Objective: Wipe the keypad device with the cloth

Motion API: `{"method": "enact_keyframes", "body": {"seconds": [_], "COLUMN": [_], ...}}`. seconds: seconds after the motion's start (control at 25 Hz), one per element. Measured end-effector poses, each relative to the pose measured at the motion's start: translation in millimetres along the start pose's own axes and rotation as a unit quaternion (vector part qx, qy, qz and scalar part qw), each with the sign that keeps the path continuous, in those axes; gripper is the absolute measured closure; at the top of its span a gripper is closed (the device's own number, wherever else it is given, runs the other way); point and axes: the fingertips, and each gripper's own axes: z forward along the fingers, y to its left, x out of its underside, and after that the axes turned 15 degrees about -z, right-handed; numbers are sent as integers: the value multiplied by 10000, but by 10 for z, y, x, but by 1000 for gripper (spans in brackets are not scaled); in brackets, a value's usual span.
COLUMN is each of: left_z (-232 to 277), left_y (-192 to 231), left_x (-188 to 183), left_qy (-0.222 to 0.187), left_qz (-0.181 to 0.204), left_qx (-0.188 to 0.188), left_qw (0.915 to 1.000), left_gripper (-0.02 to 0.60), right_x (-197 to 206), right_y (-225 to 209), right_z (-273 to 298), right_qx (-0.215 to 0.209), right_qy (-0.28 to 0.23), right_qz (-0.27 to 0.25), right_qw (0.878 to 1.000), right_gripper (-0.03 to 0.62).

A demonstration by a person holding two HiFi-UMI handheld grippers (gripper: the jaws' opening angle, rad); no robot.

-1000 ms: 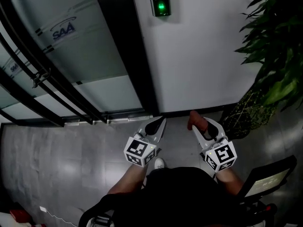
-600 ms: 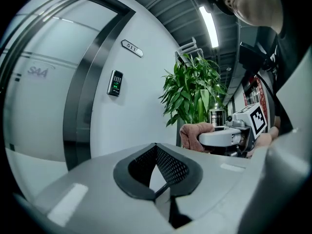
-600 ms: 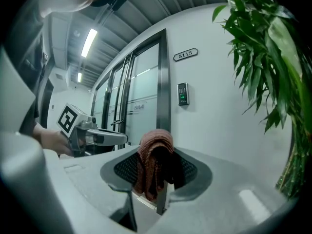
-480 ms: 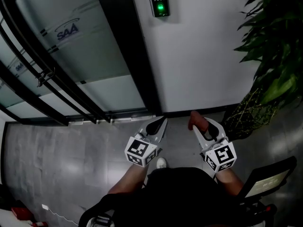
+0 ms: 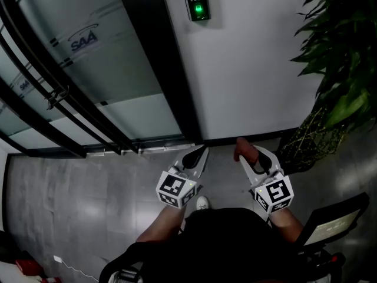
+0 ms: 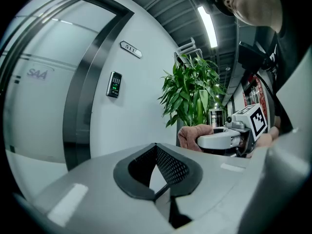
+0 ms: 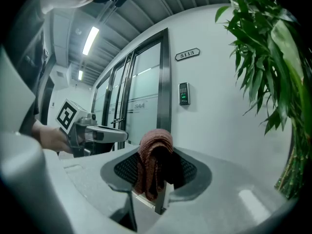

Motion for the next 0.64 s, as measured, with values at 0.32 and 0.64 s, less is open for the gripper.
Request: {"method": "enact_keyframes", "body": {"seconds": [0.32, 0.64], "left_z": [2, 15], "left_y": [-5, -51], "left_x": [2, 26], "left_qy": [-9, 34], "left_qz": [4, 17], "left_qx": [8, 82], "left_qw": [10000, 10000], "left_gripper": [565, 565], "right_x": [21, 15], "right_y": [4, 21], "right_z": [-17, -19], "right_qx": [-3, -7], "right_qy": [47, 47], "right_qz": [-24, -46], "right_qw": [10000, 10000], "right_gripper": [454, 454]}}
